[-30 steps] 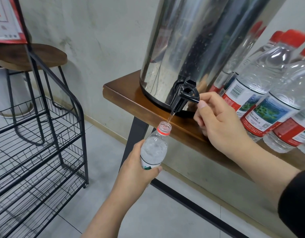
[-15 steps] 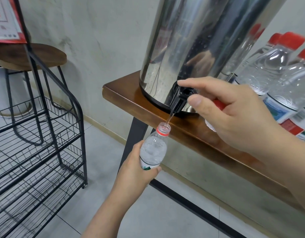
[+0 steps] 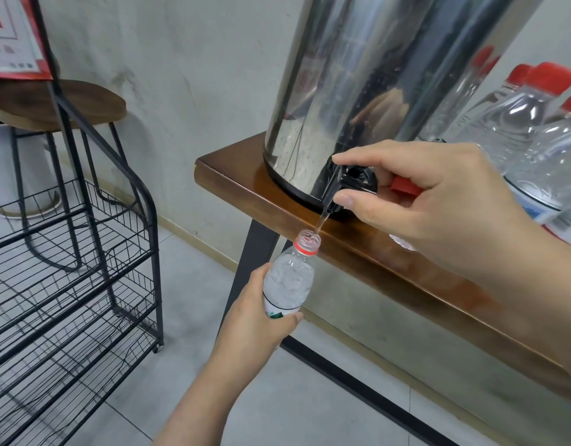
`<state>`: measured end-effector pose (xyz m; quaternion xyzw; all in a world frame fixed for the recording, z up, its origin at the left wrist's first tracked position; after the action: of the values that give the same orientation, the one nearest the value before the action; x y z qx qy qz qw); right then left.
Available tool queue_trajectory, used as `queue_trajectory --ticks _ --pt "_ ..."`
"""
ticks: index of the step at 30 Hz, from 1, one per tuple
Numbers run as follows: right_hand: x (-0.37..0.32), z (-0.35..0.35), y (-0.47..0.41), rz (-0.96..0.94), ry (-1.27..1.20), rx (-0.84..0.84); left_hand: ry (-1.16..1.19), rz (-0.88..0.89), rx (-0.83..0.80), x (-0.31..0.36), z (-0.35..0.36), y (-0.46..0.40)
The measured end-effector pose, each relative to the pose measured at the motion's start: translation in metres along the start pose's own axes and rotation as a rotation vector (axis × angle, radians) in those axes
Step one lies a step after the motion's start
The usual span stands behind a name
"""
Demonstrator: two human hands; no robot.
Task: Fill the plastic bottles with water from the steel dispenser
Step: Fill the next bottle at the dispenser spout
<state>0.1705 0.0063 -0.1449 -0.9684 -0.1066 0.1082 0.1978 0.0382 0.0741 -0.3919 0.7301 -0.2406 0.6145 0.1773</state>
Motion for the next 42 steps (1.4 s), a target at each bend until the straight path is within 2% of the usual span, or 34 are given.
queue_trajectory --ticks 42 --pt "-0.0036 0.0009 -0.0008 0.009 0.062 -0.019 0.011 0.01 -0.007 -0.0003 -0.0014 0.0002"
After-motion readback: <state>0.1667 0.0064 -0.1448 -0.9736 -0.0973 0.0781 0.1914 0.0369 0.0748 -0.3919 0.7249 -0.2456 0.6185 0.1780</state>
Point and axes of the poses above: each hand's wrist, its own y-axis away from the middle knuckle, its own z-axis out of the palm, x = y × z, the point moved 1 cm from there along -y, towards the middle knuckle, and after that the axes turned 5 degrees about -x, right-handed, at the moved point
